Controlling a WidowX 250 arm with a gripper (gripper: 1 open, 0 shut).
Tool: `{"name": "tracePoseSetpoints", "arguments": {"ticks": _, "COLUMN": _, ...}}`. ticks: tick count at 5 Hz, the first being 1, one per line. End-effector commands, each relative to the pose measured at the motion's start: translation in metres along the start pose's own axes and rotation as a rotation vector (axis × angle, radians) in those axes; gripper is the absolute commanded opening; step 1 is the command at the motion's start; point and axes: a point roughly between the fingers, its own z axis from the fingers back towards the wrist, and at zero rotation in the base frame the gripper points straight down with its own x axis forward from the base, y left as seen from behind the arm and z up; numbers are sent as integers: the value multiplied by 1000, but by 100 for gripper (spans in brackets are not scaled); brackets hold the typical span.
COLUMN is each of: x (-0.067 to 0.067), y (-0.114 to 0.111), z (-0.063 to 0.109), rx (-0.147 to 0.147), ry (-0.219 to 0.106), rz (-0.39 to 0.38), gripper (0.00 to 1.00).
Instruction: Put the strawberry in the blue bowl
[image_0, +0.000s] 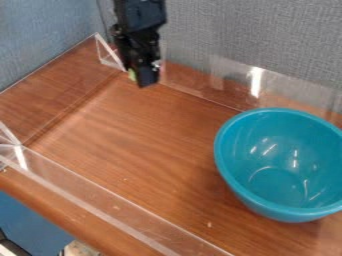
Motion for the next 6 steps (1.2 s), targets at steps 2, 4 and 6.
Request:
{"name": "tracePoseSetpoints", "arguments": {"ticks": 2, "x": 44, "y": -56, "z": 14, "rx": 6, "ry": -50, "rz": -172, "gripper": 0}}
{"name": "tracePoseSetpoints", "arguments": {"ticks": 4, "x": 76, "y": -113, "z": -6, "rx": -37, "ry": -37, "rz": -296, "gripper": 0}}
{"name": "tracePoseSetpoints", "arguments": {"ticks": 6, "x": 74, "y": -130, "z": -25, "rx": -50, "ry": -8, "rz": -317, "gripper": 0}}
